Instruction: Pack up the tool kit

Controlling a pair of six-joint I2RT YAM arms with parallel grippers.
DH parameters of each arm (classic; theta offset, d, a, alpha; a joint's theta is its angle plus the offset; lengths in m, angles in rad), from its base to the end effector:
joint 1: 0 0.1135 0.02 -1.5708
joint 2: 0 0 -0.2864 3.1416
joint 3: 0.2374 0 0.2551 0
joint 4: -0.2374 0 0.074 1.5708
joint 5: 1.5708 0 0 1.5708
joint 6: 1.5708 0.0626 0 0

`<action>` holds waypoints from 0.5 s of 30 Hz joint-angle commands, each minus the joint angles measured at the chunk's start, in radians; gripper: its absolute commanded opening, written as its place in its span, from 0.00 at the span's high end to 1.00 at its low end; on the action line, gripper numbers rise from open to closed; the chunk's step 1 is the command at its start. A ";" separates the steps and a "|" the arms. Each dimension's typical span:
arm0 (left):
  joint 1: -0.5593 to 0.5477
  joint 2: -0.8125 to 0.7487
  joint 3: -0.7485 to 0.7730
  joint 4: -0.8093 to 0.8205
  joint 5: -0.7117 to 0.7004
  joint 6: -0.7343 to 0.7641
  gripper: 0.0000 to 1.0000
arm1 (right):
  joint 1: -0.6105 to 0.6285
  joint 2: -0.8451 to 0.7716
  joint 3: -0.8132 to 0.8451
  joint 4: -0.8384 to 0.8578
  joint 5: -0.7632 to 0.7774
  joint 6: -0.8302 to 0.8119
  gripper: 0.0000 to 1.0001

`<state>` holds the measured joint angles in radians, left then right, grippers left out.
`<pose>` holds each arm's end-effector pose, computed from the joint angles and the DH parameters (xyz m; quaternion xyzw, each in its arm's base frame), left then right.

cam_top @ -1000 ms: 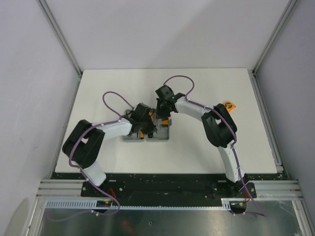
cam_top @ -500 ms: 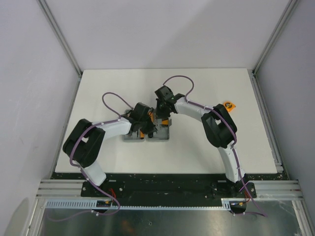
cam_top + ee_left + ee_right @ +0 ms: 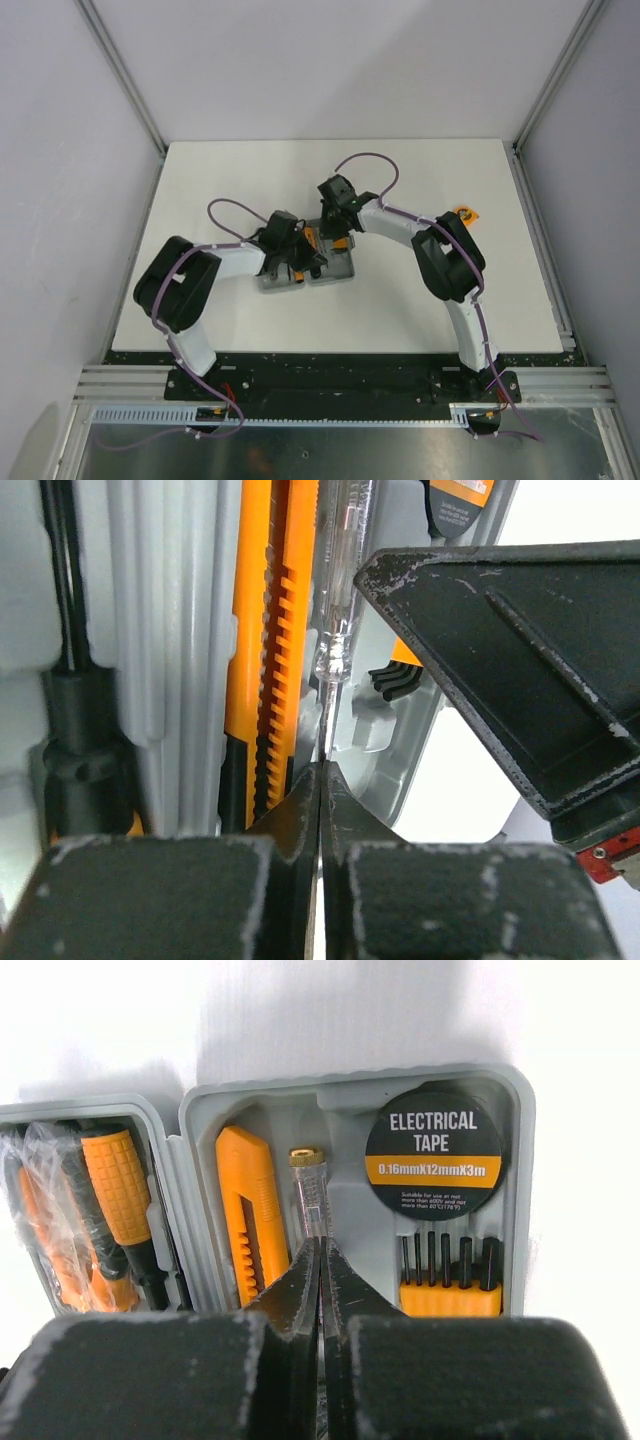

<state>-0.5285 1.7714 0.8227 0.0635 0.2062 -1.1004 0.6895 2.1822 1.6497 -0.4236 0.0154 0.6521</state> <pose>0.3009 -0.1906 0.1229 -0.2311 0.9085 -0.3097 0.1589 0.3920 0.3219 0.1622 -0.0155 0.9530 0.1823 0.2415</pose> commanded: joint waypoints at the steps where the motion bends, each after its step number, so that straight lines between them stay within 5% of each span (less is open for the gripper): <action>1: -0.006 0.201 -0.147 -0.263 -0.063 0.026 1.00 | 0.011 0.095 -0.097 -0.201 0.105 -0.068 1.00; 9: -0.004 0.126 -0.159 -0.237 -0.070 0.023 1.00 | 0.041 0.048 -0.106 -0.187 0.155 -0.117 1.00; 15: -0.004 -0.027 -0.097 -0.238 -0.076 0.078 1.00 | 0.016 -0.008 0.066 -0.199 0.149 -0.156 0.84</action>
<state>-0.5213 1.7527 0.7761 0.1822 0.2520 -1.1423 0.7208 2.1567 1.6455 -0.4328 0.1242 0.5674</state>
